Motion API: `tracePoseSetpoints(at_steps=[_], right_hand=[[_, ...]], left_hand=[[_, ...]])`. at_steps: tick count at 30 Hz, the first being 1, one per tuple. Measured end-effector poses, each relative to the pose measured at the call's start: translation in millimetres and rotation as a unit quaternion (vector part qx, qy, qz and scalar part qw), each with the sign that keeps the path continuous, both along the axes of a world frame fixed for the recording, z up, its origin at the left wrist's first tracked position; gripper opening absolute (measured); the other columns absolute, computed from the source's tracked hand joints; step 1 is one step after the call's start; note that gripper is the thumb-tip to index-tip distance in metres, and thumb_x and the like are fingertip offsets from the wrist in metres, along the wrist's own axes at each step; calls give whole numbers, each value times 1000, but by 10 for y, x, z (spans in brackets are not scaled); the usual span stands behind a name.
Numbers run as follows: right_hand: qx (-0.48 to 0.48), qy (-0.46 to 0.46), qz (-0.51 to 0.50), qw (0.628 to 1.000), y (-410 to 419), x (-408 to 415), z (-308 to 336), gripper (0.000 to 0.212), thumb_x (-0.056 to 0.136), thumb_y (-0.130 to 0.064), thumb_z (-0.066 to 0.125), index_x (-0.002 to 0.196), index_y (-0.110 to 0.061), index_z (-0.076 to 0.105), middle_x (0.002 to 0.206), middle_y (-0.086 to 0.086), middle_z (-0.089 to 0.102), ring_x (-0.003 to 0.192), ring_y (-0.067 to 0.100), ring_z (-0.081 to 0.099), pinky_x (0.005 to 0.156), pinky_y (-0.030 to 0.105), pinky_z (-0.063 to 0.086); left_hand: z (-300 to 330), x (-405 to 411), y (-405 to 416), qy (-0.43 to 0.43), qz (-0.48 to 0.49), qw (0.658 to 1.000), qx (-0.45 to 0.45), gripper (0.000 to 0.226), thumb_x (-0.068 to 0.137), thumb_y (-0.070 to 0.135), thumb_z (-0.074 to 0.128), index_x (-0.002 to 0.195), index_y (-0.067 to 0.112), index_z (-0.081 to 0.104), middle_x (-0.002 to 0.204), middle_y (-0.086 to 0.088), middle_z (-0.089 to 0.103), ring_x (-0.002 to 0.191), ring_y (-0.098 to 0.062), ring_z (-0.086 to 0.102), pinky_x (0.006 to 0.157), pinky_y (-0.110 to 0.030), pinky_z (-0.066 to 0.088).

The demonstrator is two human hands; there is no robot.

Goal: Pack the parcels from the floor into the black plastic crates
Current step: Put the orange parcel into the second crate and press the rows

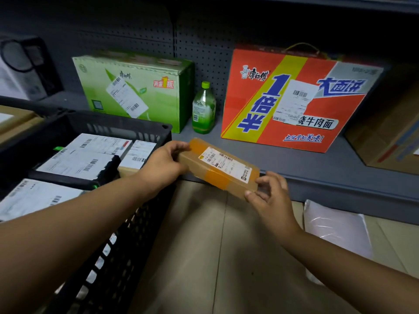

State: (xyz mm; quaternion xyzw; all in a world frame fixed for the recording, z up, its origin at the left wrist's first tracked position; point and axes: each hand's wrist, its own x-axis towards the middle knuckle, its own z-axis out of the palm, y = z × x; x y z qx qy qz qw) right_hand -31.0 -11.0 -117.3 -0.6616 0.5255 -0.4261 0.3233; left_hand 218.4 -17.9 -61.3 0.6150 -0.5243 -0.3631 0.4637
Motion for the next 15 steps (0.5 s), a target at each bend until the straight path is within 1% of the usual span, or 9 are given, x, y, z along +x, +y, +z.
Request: tracePoseSetpoints(at_steps=[2,4,6,8,9,10,12,14,15], right_hand=[[-8,4,10,1000,-4,55,-9,30,80,-13,73,96,-27,52,139,-15,26,110,9,56,90,18,50],[-28,23,14,999,-9,120,-9,33,77,-14,76,94,-29,53,145,-15,24,119,10,52,98,27,48],[-55,44,16,997,-1,210,6,36,76,-13,76,92,-33,51,147,-11,24,125,8,44,101,25,44],[-83,61,25,994,8,309,60,39,76,-12,76,89,-36,48,148,-8,25,129,3,33,99,16,36],[-92,75,33,992,2,357,97,39,76,-13,77,87,-36,47,148,-7,25,129,1,29,98,13,33],[-103,101,39,989,-13,405,143,39,75,-15,78,86,-35,47,148,-6,25,131,2,25,98,15,30],[-131,186,43,973,-80,510,259,38,70,-24,81,87,-30,47,150,-2,25,136,12,20,103,26,27],[-137,272,56,951,-171,661,414,42,66,-33,81,91,-25,48,154,2,19,139,19,13,109,39,22],[-131,304,68,941,-215,754,497,44,65,-37,81,92,-24,48,156,3,15,141,20,9,111,40,17]], left_hand=[[12,36,13,41,30,999,-15,36,82,-2,64,111,18,54,94,6,61,84,-9,60,84,-25,50],[33,101,10,53,77,995,-33,21,87,8,63,104,18,56,94,3,60,89,-16,59,89,-34,50],[51,189,4,82,104,991,-30,19,87,4,61,94,19,55,89,2,57,90,-20,57,90,-41,50],[75,302,-6,123,113,986,-19,27,82,-6,59,96,16,52,88,-1,57,90,-23,57,88,-44,49],[93,364,-6,137,114,984,-18,30,80,-9,59,98,15,52,89,-2,58,90,-24,58,86,-44,50],[113,427,-2,146,115,983,-18,33,78,-10,59,99,15,53,90,-3,59,91,-25,59,84,-43,50],[172,545,18,148,119,982,-18,33,79,-10,59,98,16,54,92,-3,59,91,-24,59,82,-39,52],[246,663,54,149,119,982,-18,32,80,-11,58,100,14,54,92,-3,59,87,-23,59,79,-36,53],[285,732,78,156,115,981,-19,32,80,-12,56,98,14,56,91,-3,60,85,-22,60,75,-33,54]])
